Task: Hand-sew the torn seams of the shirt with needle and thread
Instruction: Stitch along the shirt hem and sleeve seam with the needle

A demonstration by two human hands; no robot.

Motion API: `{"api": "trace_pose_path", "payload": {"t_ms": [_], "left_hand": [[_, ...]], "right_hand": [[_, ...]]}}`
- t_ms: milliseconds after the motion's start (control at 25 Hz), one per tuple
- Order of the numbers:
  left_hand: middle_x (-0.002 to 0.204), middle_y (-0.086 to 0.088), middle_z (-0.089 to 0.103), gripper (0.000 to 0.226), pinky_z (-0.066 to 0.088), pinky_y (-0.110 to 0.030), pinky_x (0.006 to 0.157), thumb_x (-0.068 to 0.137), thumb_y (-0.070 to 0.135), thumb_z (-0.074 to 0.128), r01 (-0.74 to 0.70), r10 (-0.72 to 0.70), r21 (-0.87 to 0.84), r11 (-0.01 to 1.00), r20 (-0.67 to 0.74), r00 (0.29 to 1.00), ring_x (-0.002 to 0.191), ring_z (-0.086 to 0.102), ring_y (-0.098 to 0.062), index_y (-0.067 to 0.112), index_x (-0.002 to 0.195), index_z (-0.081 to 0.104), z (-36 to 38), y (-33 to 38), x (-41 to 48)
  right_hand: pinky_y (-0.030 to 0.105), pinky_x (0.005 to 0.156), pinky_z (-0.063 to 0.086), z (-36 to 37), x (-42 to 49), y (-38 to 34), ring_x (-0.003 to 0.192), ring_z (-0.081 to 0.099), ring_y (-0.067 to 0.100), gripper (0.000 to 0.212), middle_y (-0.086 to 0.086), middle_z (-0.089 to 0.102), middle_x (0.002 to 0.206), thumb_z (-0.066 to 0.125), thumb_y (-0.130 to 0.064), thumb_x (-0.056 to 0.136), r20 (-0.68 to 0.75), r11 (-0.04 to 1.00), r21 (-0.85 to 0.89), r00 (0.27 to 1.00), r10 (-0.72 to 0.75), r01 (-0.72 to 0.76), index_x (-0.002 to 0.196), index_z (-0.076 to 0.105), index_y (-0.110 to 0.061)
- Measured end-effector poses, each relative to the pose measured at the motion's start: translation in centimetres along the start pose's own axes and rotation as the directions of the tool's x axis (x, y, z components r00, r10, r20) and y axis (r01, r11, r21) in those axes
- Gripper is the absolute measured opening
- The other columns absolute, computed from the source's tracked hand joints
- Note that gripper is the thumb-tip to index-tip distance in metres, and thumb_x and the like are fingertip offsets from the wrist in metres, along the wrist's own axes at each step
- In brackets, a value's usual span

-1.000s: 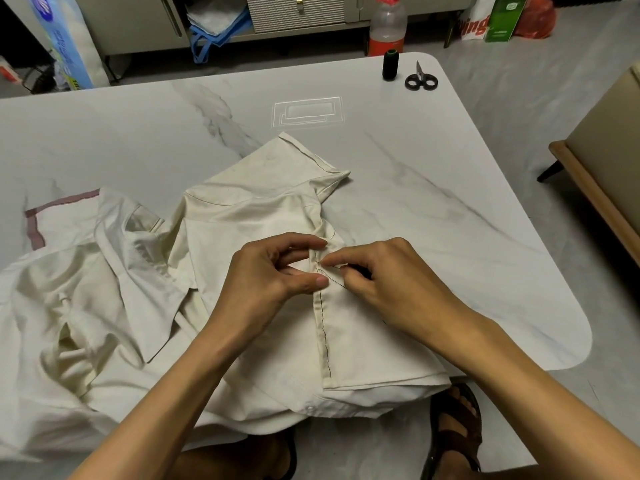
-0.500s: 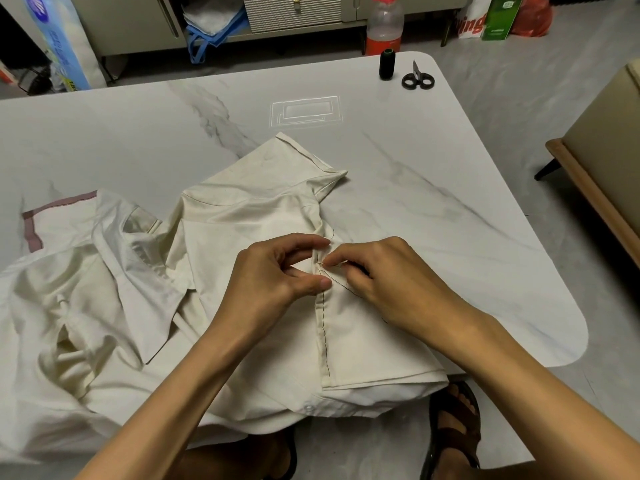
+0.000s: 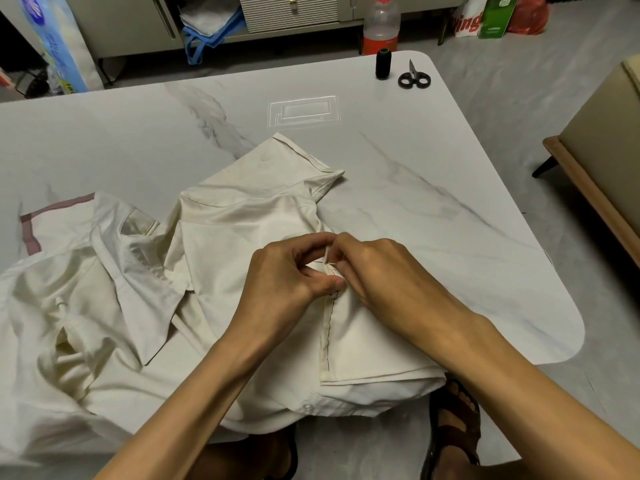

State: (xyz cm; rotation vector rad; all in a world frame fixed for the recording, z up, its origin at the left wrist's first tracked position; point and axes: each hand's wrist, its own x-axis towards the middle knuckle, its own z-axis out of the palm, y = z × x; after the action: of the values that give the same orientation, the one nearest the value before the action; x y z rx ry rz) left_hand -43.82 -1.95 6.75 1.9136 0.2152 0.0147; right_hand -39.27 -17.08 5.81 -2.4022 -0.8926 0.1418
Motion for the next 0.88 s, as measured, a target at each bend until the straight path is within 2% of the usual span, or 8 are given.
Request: {"api": "trace_pose_path", "payload": {"t_ms": [120, 200, 320, 480, 600, 760, 840, 880], "left_hand": [[0.107, 0.007, 0.076, 0.059, 0.058, -0.041, 0.092, 0.065, -0.009, 0.083, 0.048, -0.048, -0.016, 0.999, -0.007, 0.999, 0.084, 0.076, -0.013, 0.021, 0.115, 0.073, -0.2, -0.1, 0.4], [0.109, 0.008, 0.076, 0.061, 0.055, -0.039, 0.096, 0.065, -0.006, 0.086, 0.067, -0.067, 0.001, 0.998, 0.003, 0.998, 0.09, 0.075, -0.009, 0.019, 0.119, 0.072, -0.3, 0.0, 0.4], [0.111, 0.009, 0.075, 0.06, 0.055, -0.038, 0.096, 0.065, -0.005, 0.084, 0.067, -0.067, 0.029, 0.997, 0.024, 0.997, 0.089, 0.074, -0.006, 0.021, 0.118, 0.072, 0.0, 0.5, 0.2], [0.092, 0.006, 0.077, 0.043, 0.058, -0.043, 0.078, 0.067, -0.007, 0.073, -0.05, 0.045, 0.088, 0.995, 0.057, 0.997, 0.071, 0.073, -0.02, 0.023, 0.096, 0.075, 0.5, 1.2, -0.3], [0.097, 0.015, 0.076, 0.046, 0.058, -0.033, 0.077, 0.069, -0.002, 0.074, -0.079, 0.076, 0.127, 0.989, 0.022, 0.997, 0.071, 0.072, -0.005, 0.029, 0.103, 0.074, 0.6, 1.5, -0.2], [0.097, 0.006, 0.077, 0.043, 0.057, -0.03, 0.063, 0.083, -0.008, 0.058, -0.036, 0.015, -0.106, 0.994, -0.193, 0.981, 0.067, 0.073, -0.019, 0.023, 0.111, 0.069, -0.5, 0.9, 0.4], [0.089, 0.002, 0.077, 0.037, 0.053, -0.026, 0.057, 0.084, -0.012, 0.054, 0.029, -0.095, -0.258, 0.966, -0.246, 0.965, 0.063, 0.069, -0.02, 0.015, 0.105, 0.068, -0.6, 0.3, 0.7], [0.086, -0.001, 0.076, 0.031, 0.052, -0.026, 0.058, 0.085, -0.012, 0.056, 0.085, -0.165, -0.349, 0.933, -0.205, 0.965, 0.064, 0.067, -0.019, 0.011, 0.101, 0.068, -0.3, 0.1, 0.8]], "right_hand": [[0.043, 0.066, 0.047, -0.2, 0.0, 0.2, 0.069, 0.055, 0.02, 0.009, -0.002, 0.059, 0.073, 0.046, -0.012, 0.097, -0.09, 0.974, 0.223, 0.993, 0.071, -0.049, 0.103, 0.046, -0.02], [0.041, 0.062, 0.045, -0.4, 0.1, 0.2, 0.063, 0.052, 0.017, 0.014, -0.006, 0.054, 0.065, 0.046, -0.008, 0.093, -0.14, 0.958, 0.281, 0.986, 0.094, -0.051, 0.102, 0.045, -0.019], [0.038, 0.057, 0.043, -0.5, 0.1, 0.2, 0.058, 0.049, 0.017, 0.02, -0.004, 0.053, 0.062, 0.047, -0.006, 0.089, -0.158, 0.972, 0.236, 0.986, 0.056, -0.017, 0.102, 0.04, -0.02], [0.021, 0.056, 0.038, -0.3, -0.2, -0.3, 0.057, 0.048, 0.009, 0.026, -0.01, 0.046, 0.063, 0.047, -0.003, 0.089, -0.153, 0.987, 0.153, 0.988, -0.03, 0.054, 0.098, 0.033, -0.023], [0.023, 0.052, 0.036, -0.4, 0.0, -0.1, 0.057, 0.047, 0.012, 0.026, -0.009, 0.046, 0.062, 0.047, -0.005, 0.09, -0.159, 0.981, 0.191, 0.987, -0.001, 0.031, 0.097, 0.033, -0.025], [0.037, 0.056, 0.037, -1.4, 0.2, 0.4, 0.056, 0.044, 0.022, 0.021, 0.007, 0.054, 0.061, 0.05, -0.005, 0.093, -0.247, 0.906, 0.415, 0.949, 0.195, -0.078, 0.095, 0.036, -0.02], [0.041, 0.061, 0.04, -1.9, 0.3, 0.3, 0.06, 0.048, 0.025, 0.02, 0.008, 0.059, 0.063, 0.05, -0.002, 0.092, -0.21, 0.781, 0.611, 0.924, 0.32, -0.131, 0.095, 0.038, -0.017], [0.041, 0.062, 0.04, -2.0, 0.3, 0.3, 0.059, 0.048, 0.022, 0.02, 0.005, 0.059, 0.062, 0.05, 0.0, 0.092, -0.176, 0.703, 0.697, 0.918, 0.356, -0.139, 0.096, 0.037, -0.015]]}}
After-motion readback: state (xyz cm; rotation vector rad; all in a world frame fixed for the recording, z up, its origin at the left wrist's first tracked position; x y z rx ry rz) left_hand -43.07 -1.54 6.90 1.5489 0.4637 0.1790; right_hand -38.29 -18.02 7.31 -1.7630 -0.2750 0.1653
